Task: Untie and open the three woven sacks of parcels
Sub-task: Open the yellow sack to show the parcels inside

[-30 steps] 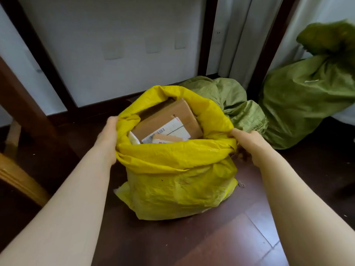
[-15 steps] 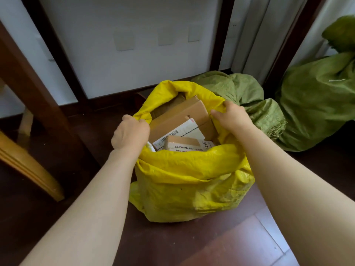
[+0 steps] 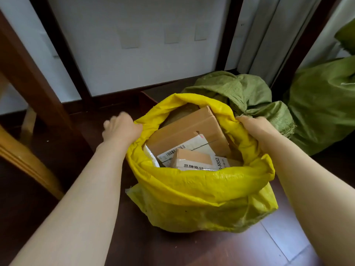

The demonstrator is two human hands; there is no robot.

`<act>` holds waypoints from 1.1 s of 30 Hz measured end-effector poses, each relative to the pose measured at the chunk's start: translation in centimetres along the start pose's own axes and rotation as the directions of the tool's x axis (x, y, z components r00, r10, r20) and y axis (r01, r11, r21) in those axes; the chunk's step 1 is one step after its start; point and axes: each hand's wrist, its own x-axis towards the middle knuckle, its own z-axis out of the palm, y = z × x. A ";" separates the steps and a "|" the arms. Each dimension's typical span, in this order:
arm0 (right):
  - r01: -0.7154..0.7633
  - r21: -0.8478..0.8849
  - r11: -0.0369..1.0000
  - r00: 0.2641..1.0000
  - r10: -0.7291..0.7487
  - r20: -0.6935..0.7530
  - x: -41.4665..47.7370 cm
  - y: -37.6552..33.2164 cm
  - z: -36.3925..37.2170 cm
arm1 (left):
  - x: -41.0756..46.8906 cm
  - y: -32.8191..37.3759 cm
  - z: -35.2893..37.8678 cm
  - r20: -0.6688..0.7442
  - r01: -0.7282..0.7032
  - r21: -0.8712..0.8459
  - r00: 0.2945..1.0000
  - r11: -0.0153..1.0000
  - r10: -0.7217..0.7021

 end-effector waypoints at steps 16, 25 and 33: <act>0.415 0.145 0.898 0.895 -0.432 0.109 -1.3 -5.0 3.2 | -0.4 4.6 2.0 -0.015 -0.437 -0.105 0.899 0.893 0.438; 0.056 0.337 0.940 0.979 -0.118 0.167 0.1 -5.3 1.7 | 2.3 8.3 0.6 0.263 0.039 -0.633 0.950 0.773 0.167; 0.467 -0.241 0.851 0.873 -0.487 -0.031 0.6 -2.9 2.4 | 4.1 7.4 1.5 0.352 0.248 -0.386 0.930 0.889 -0.107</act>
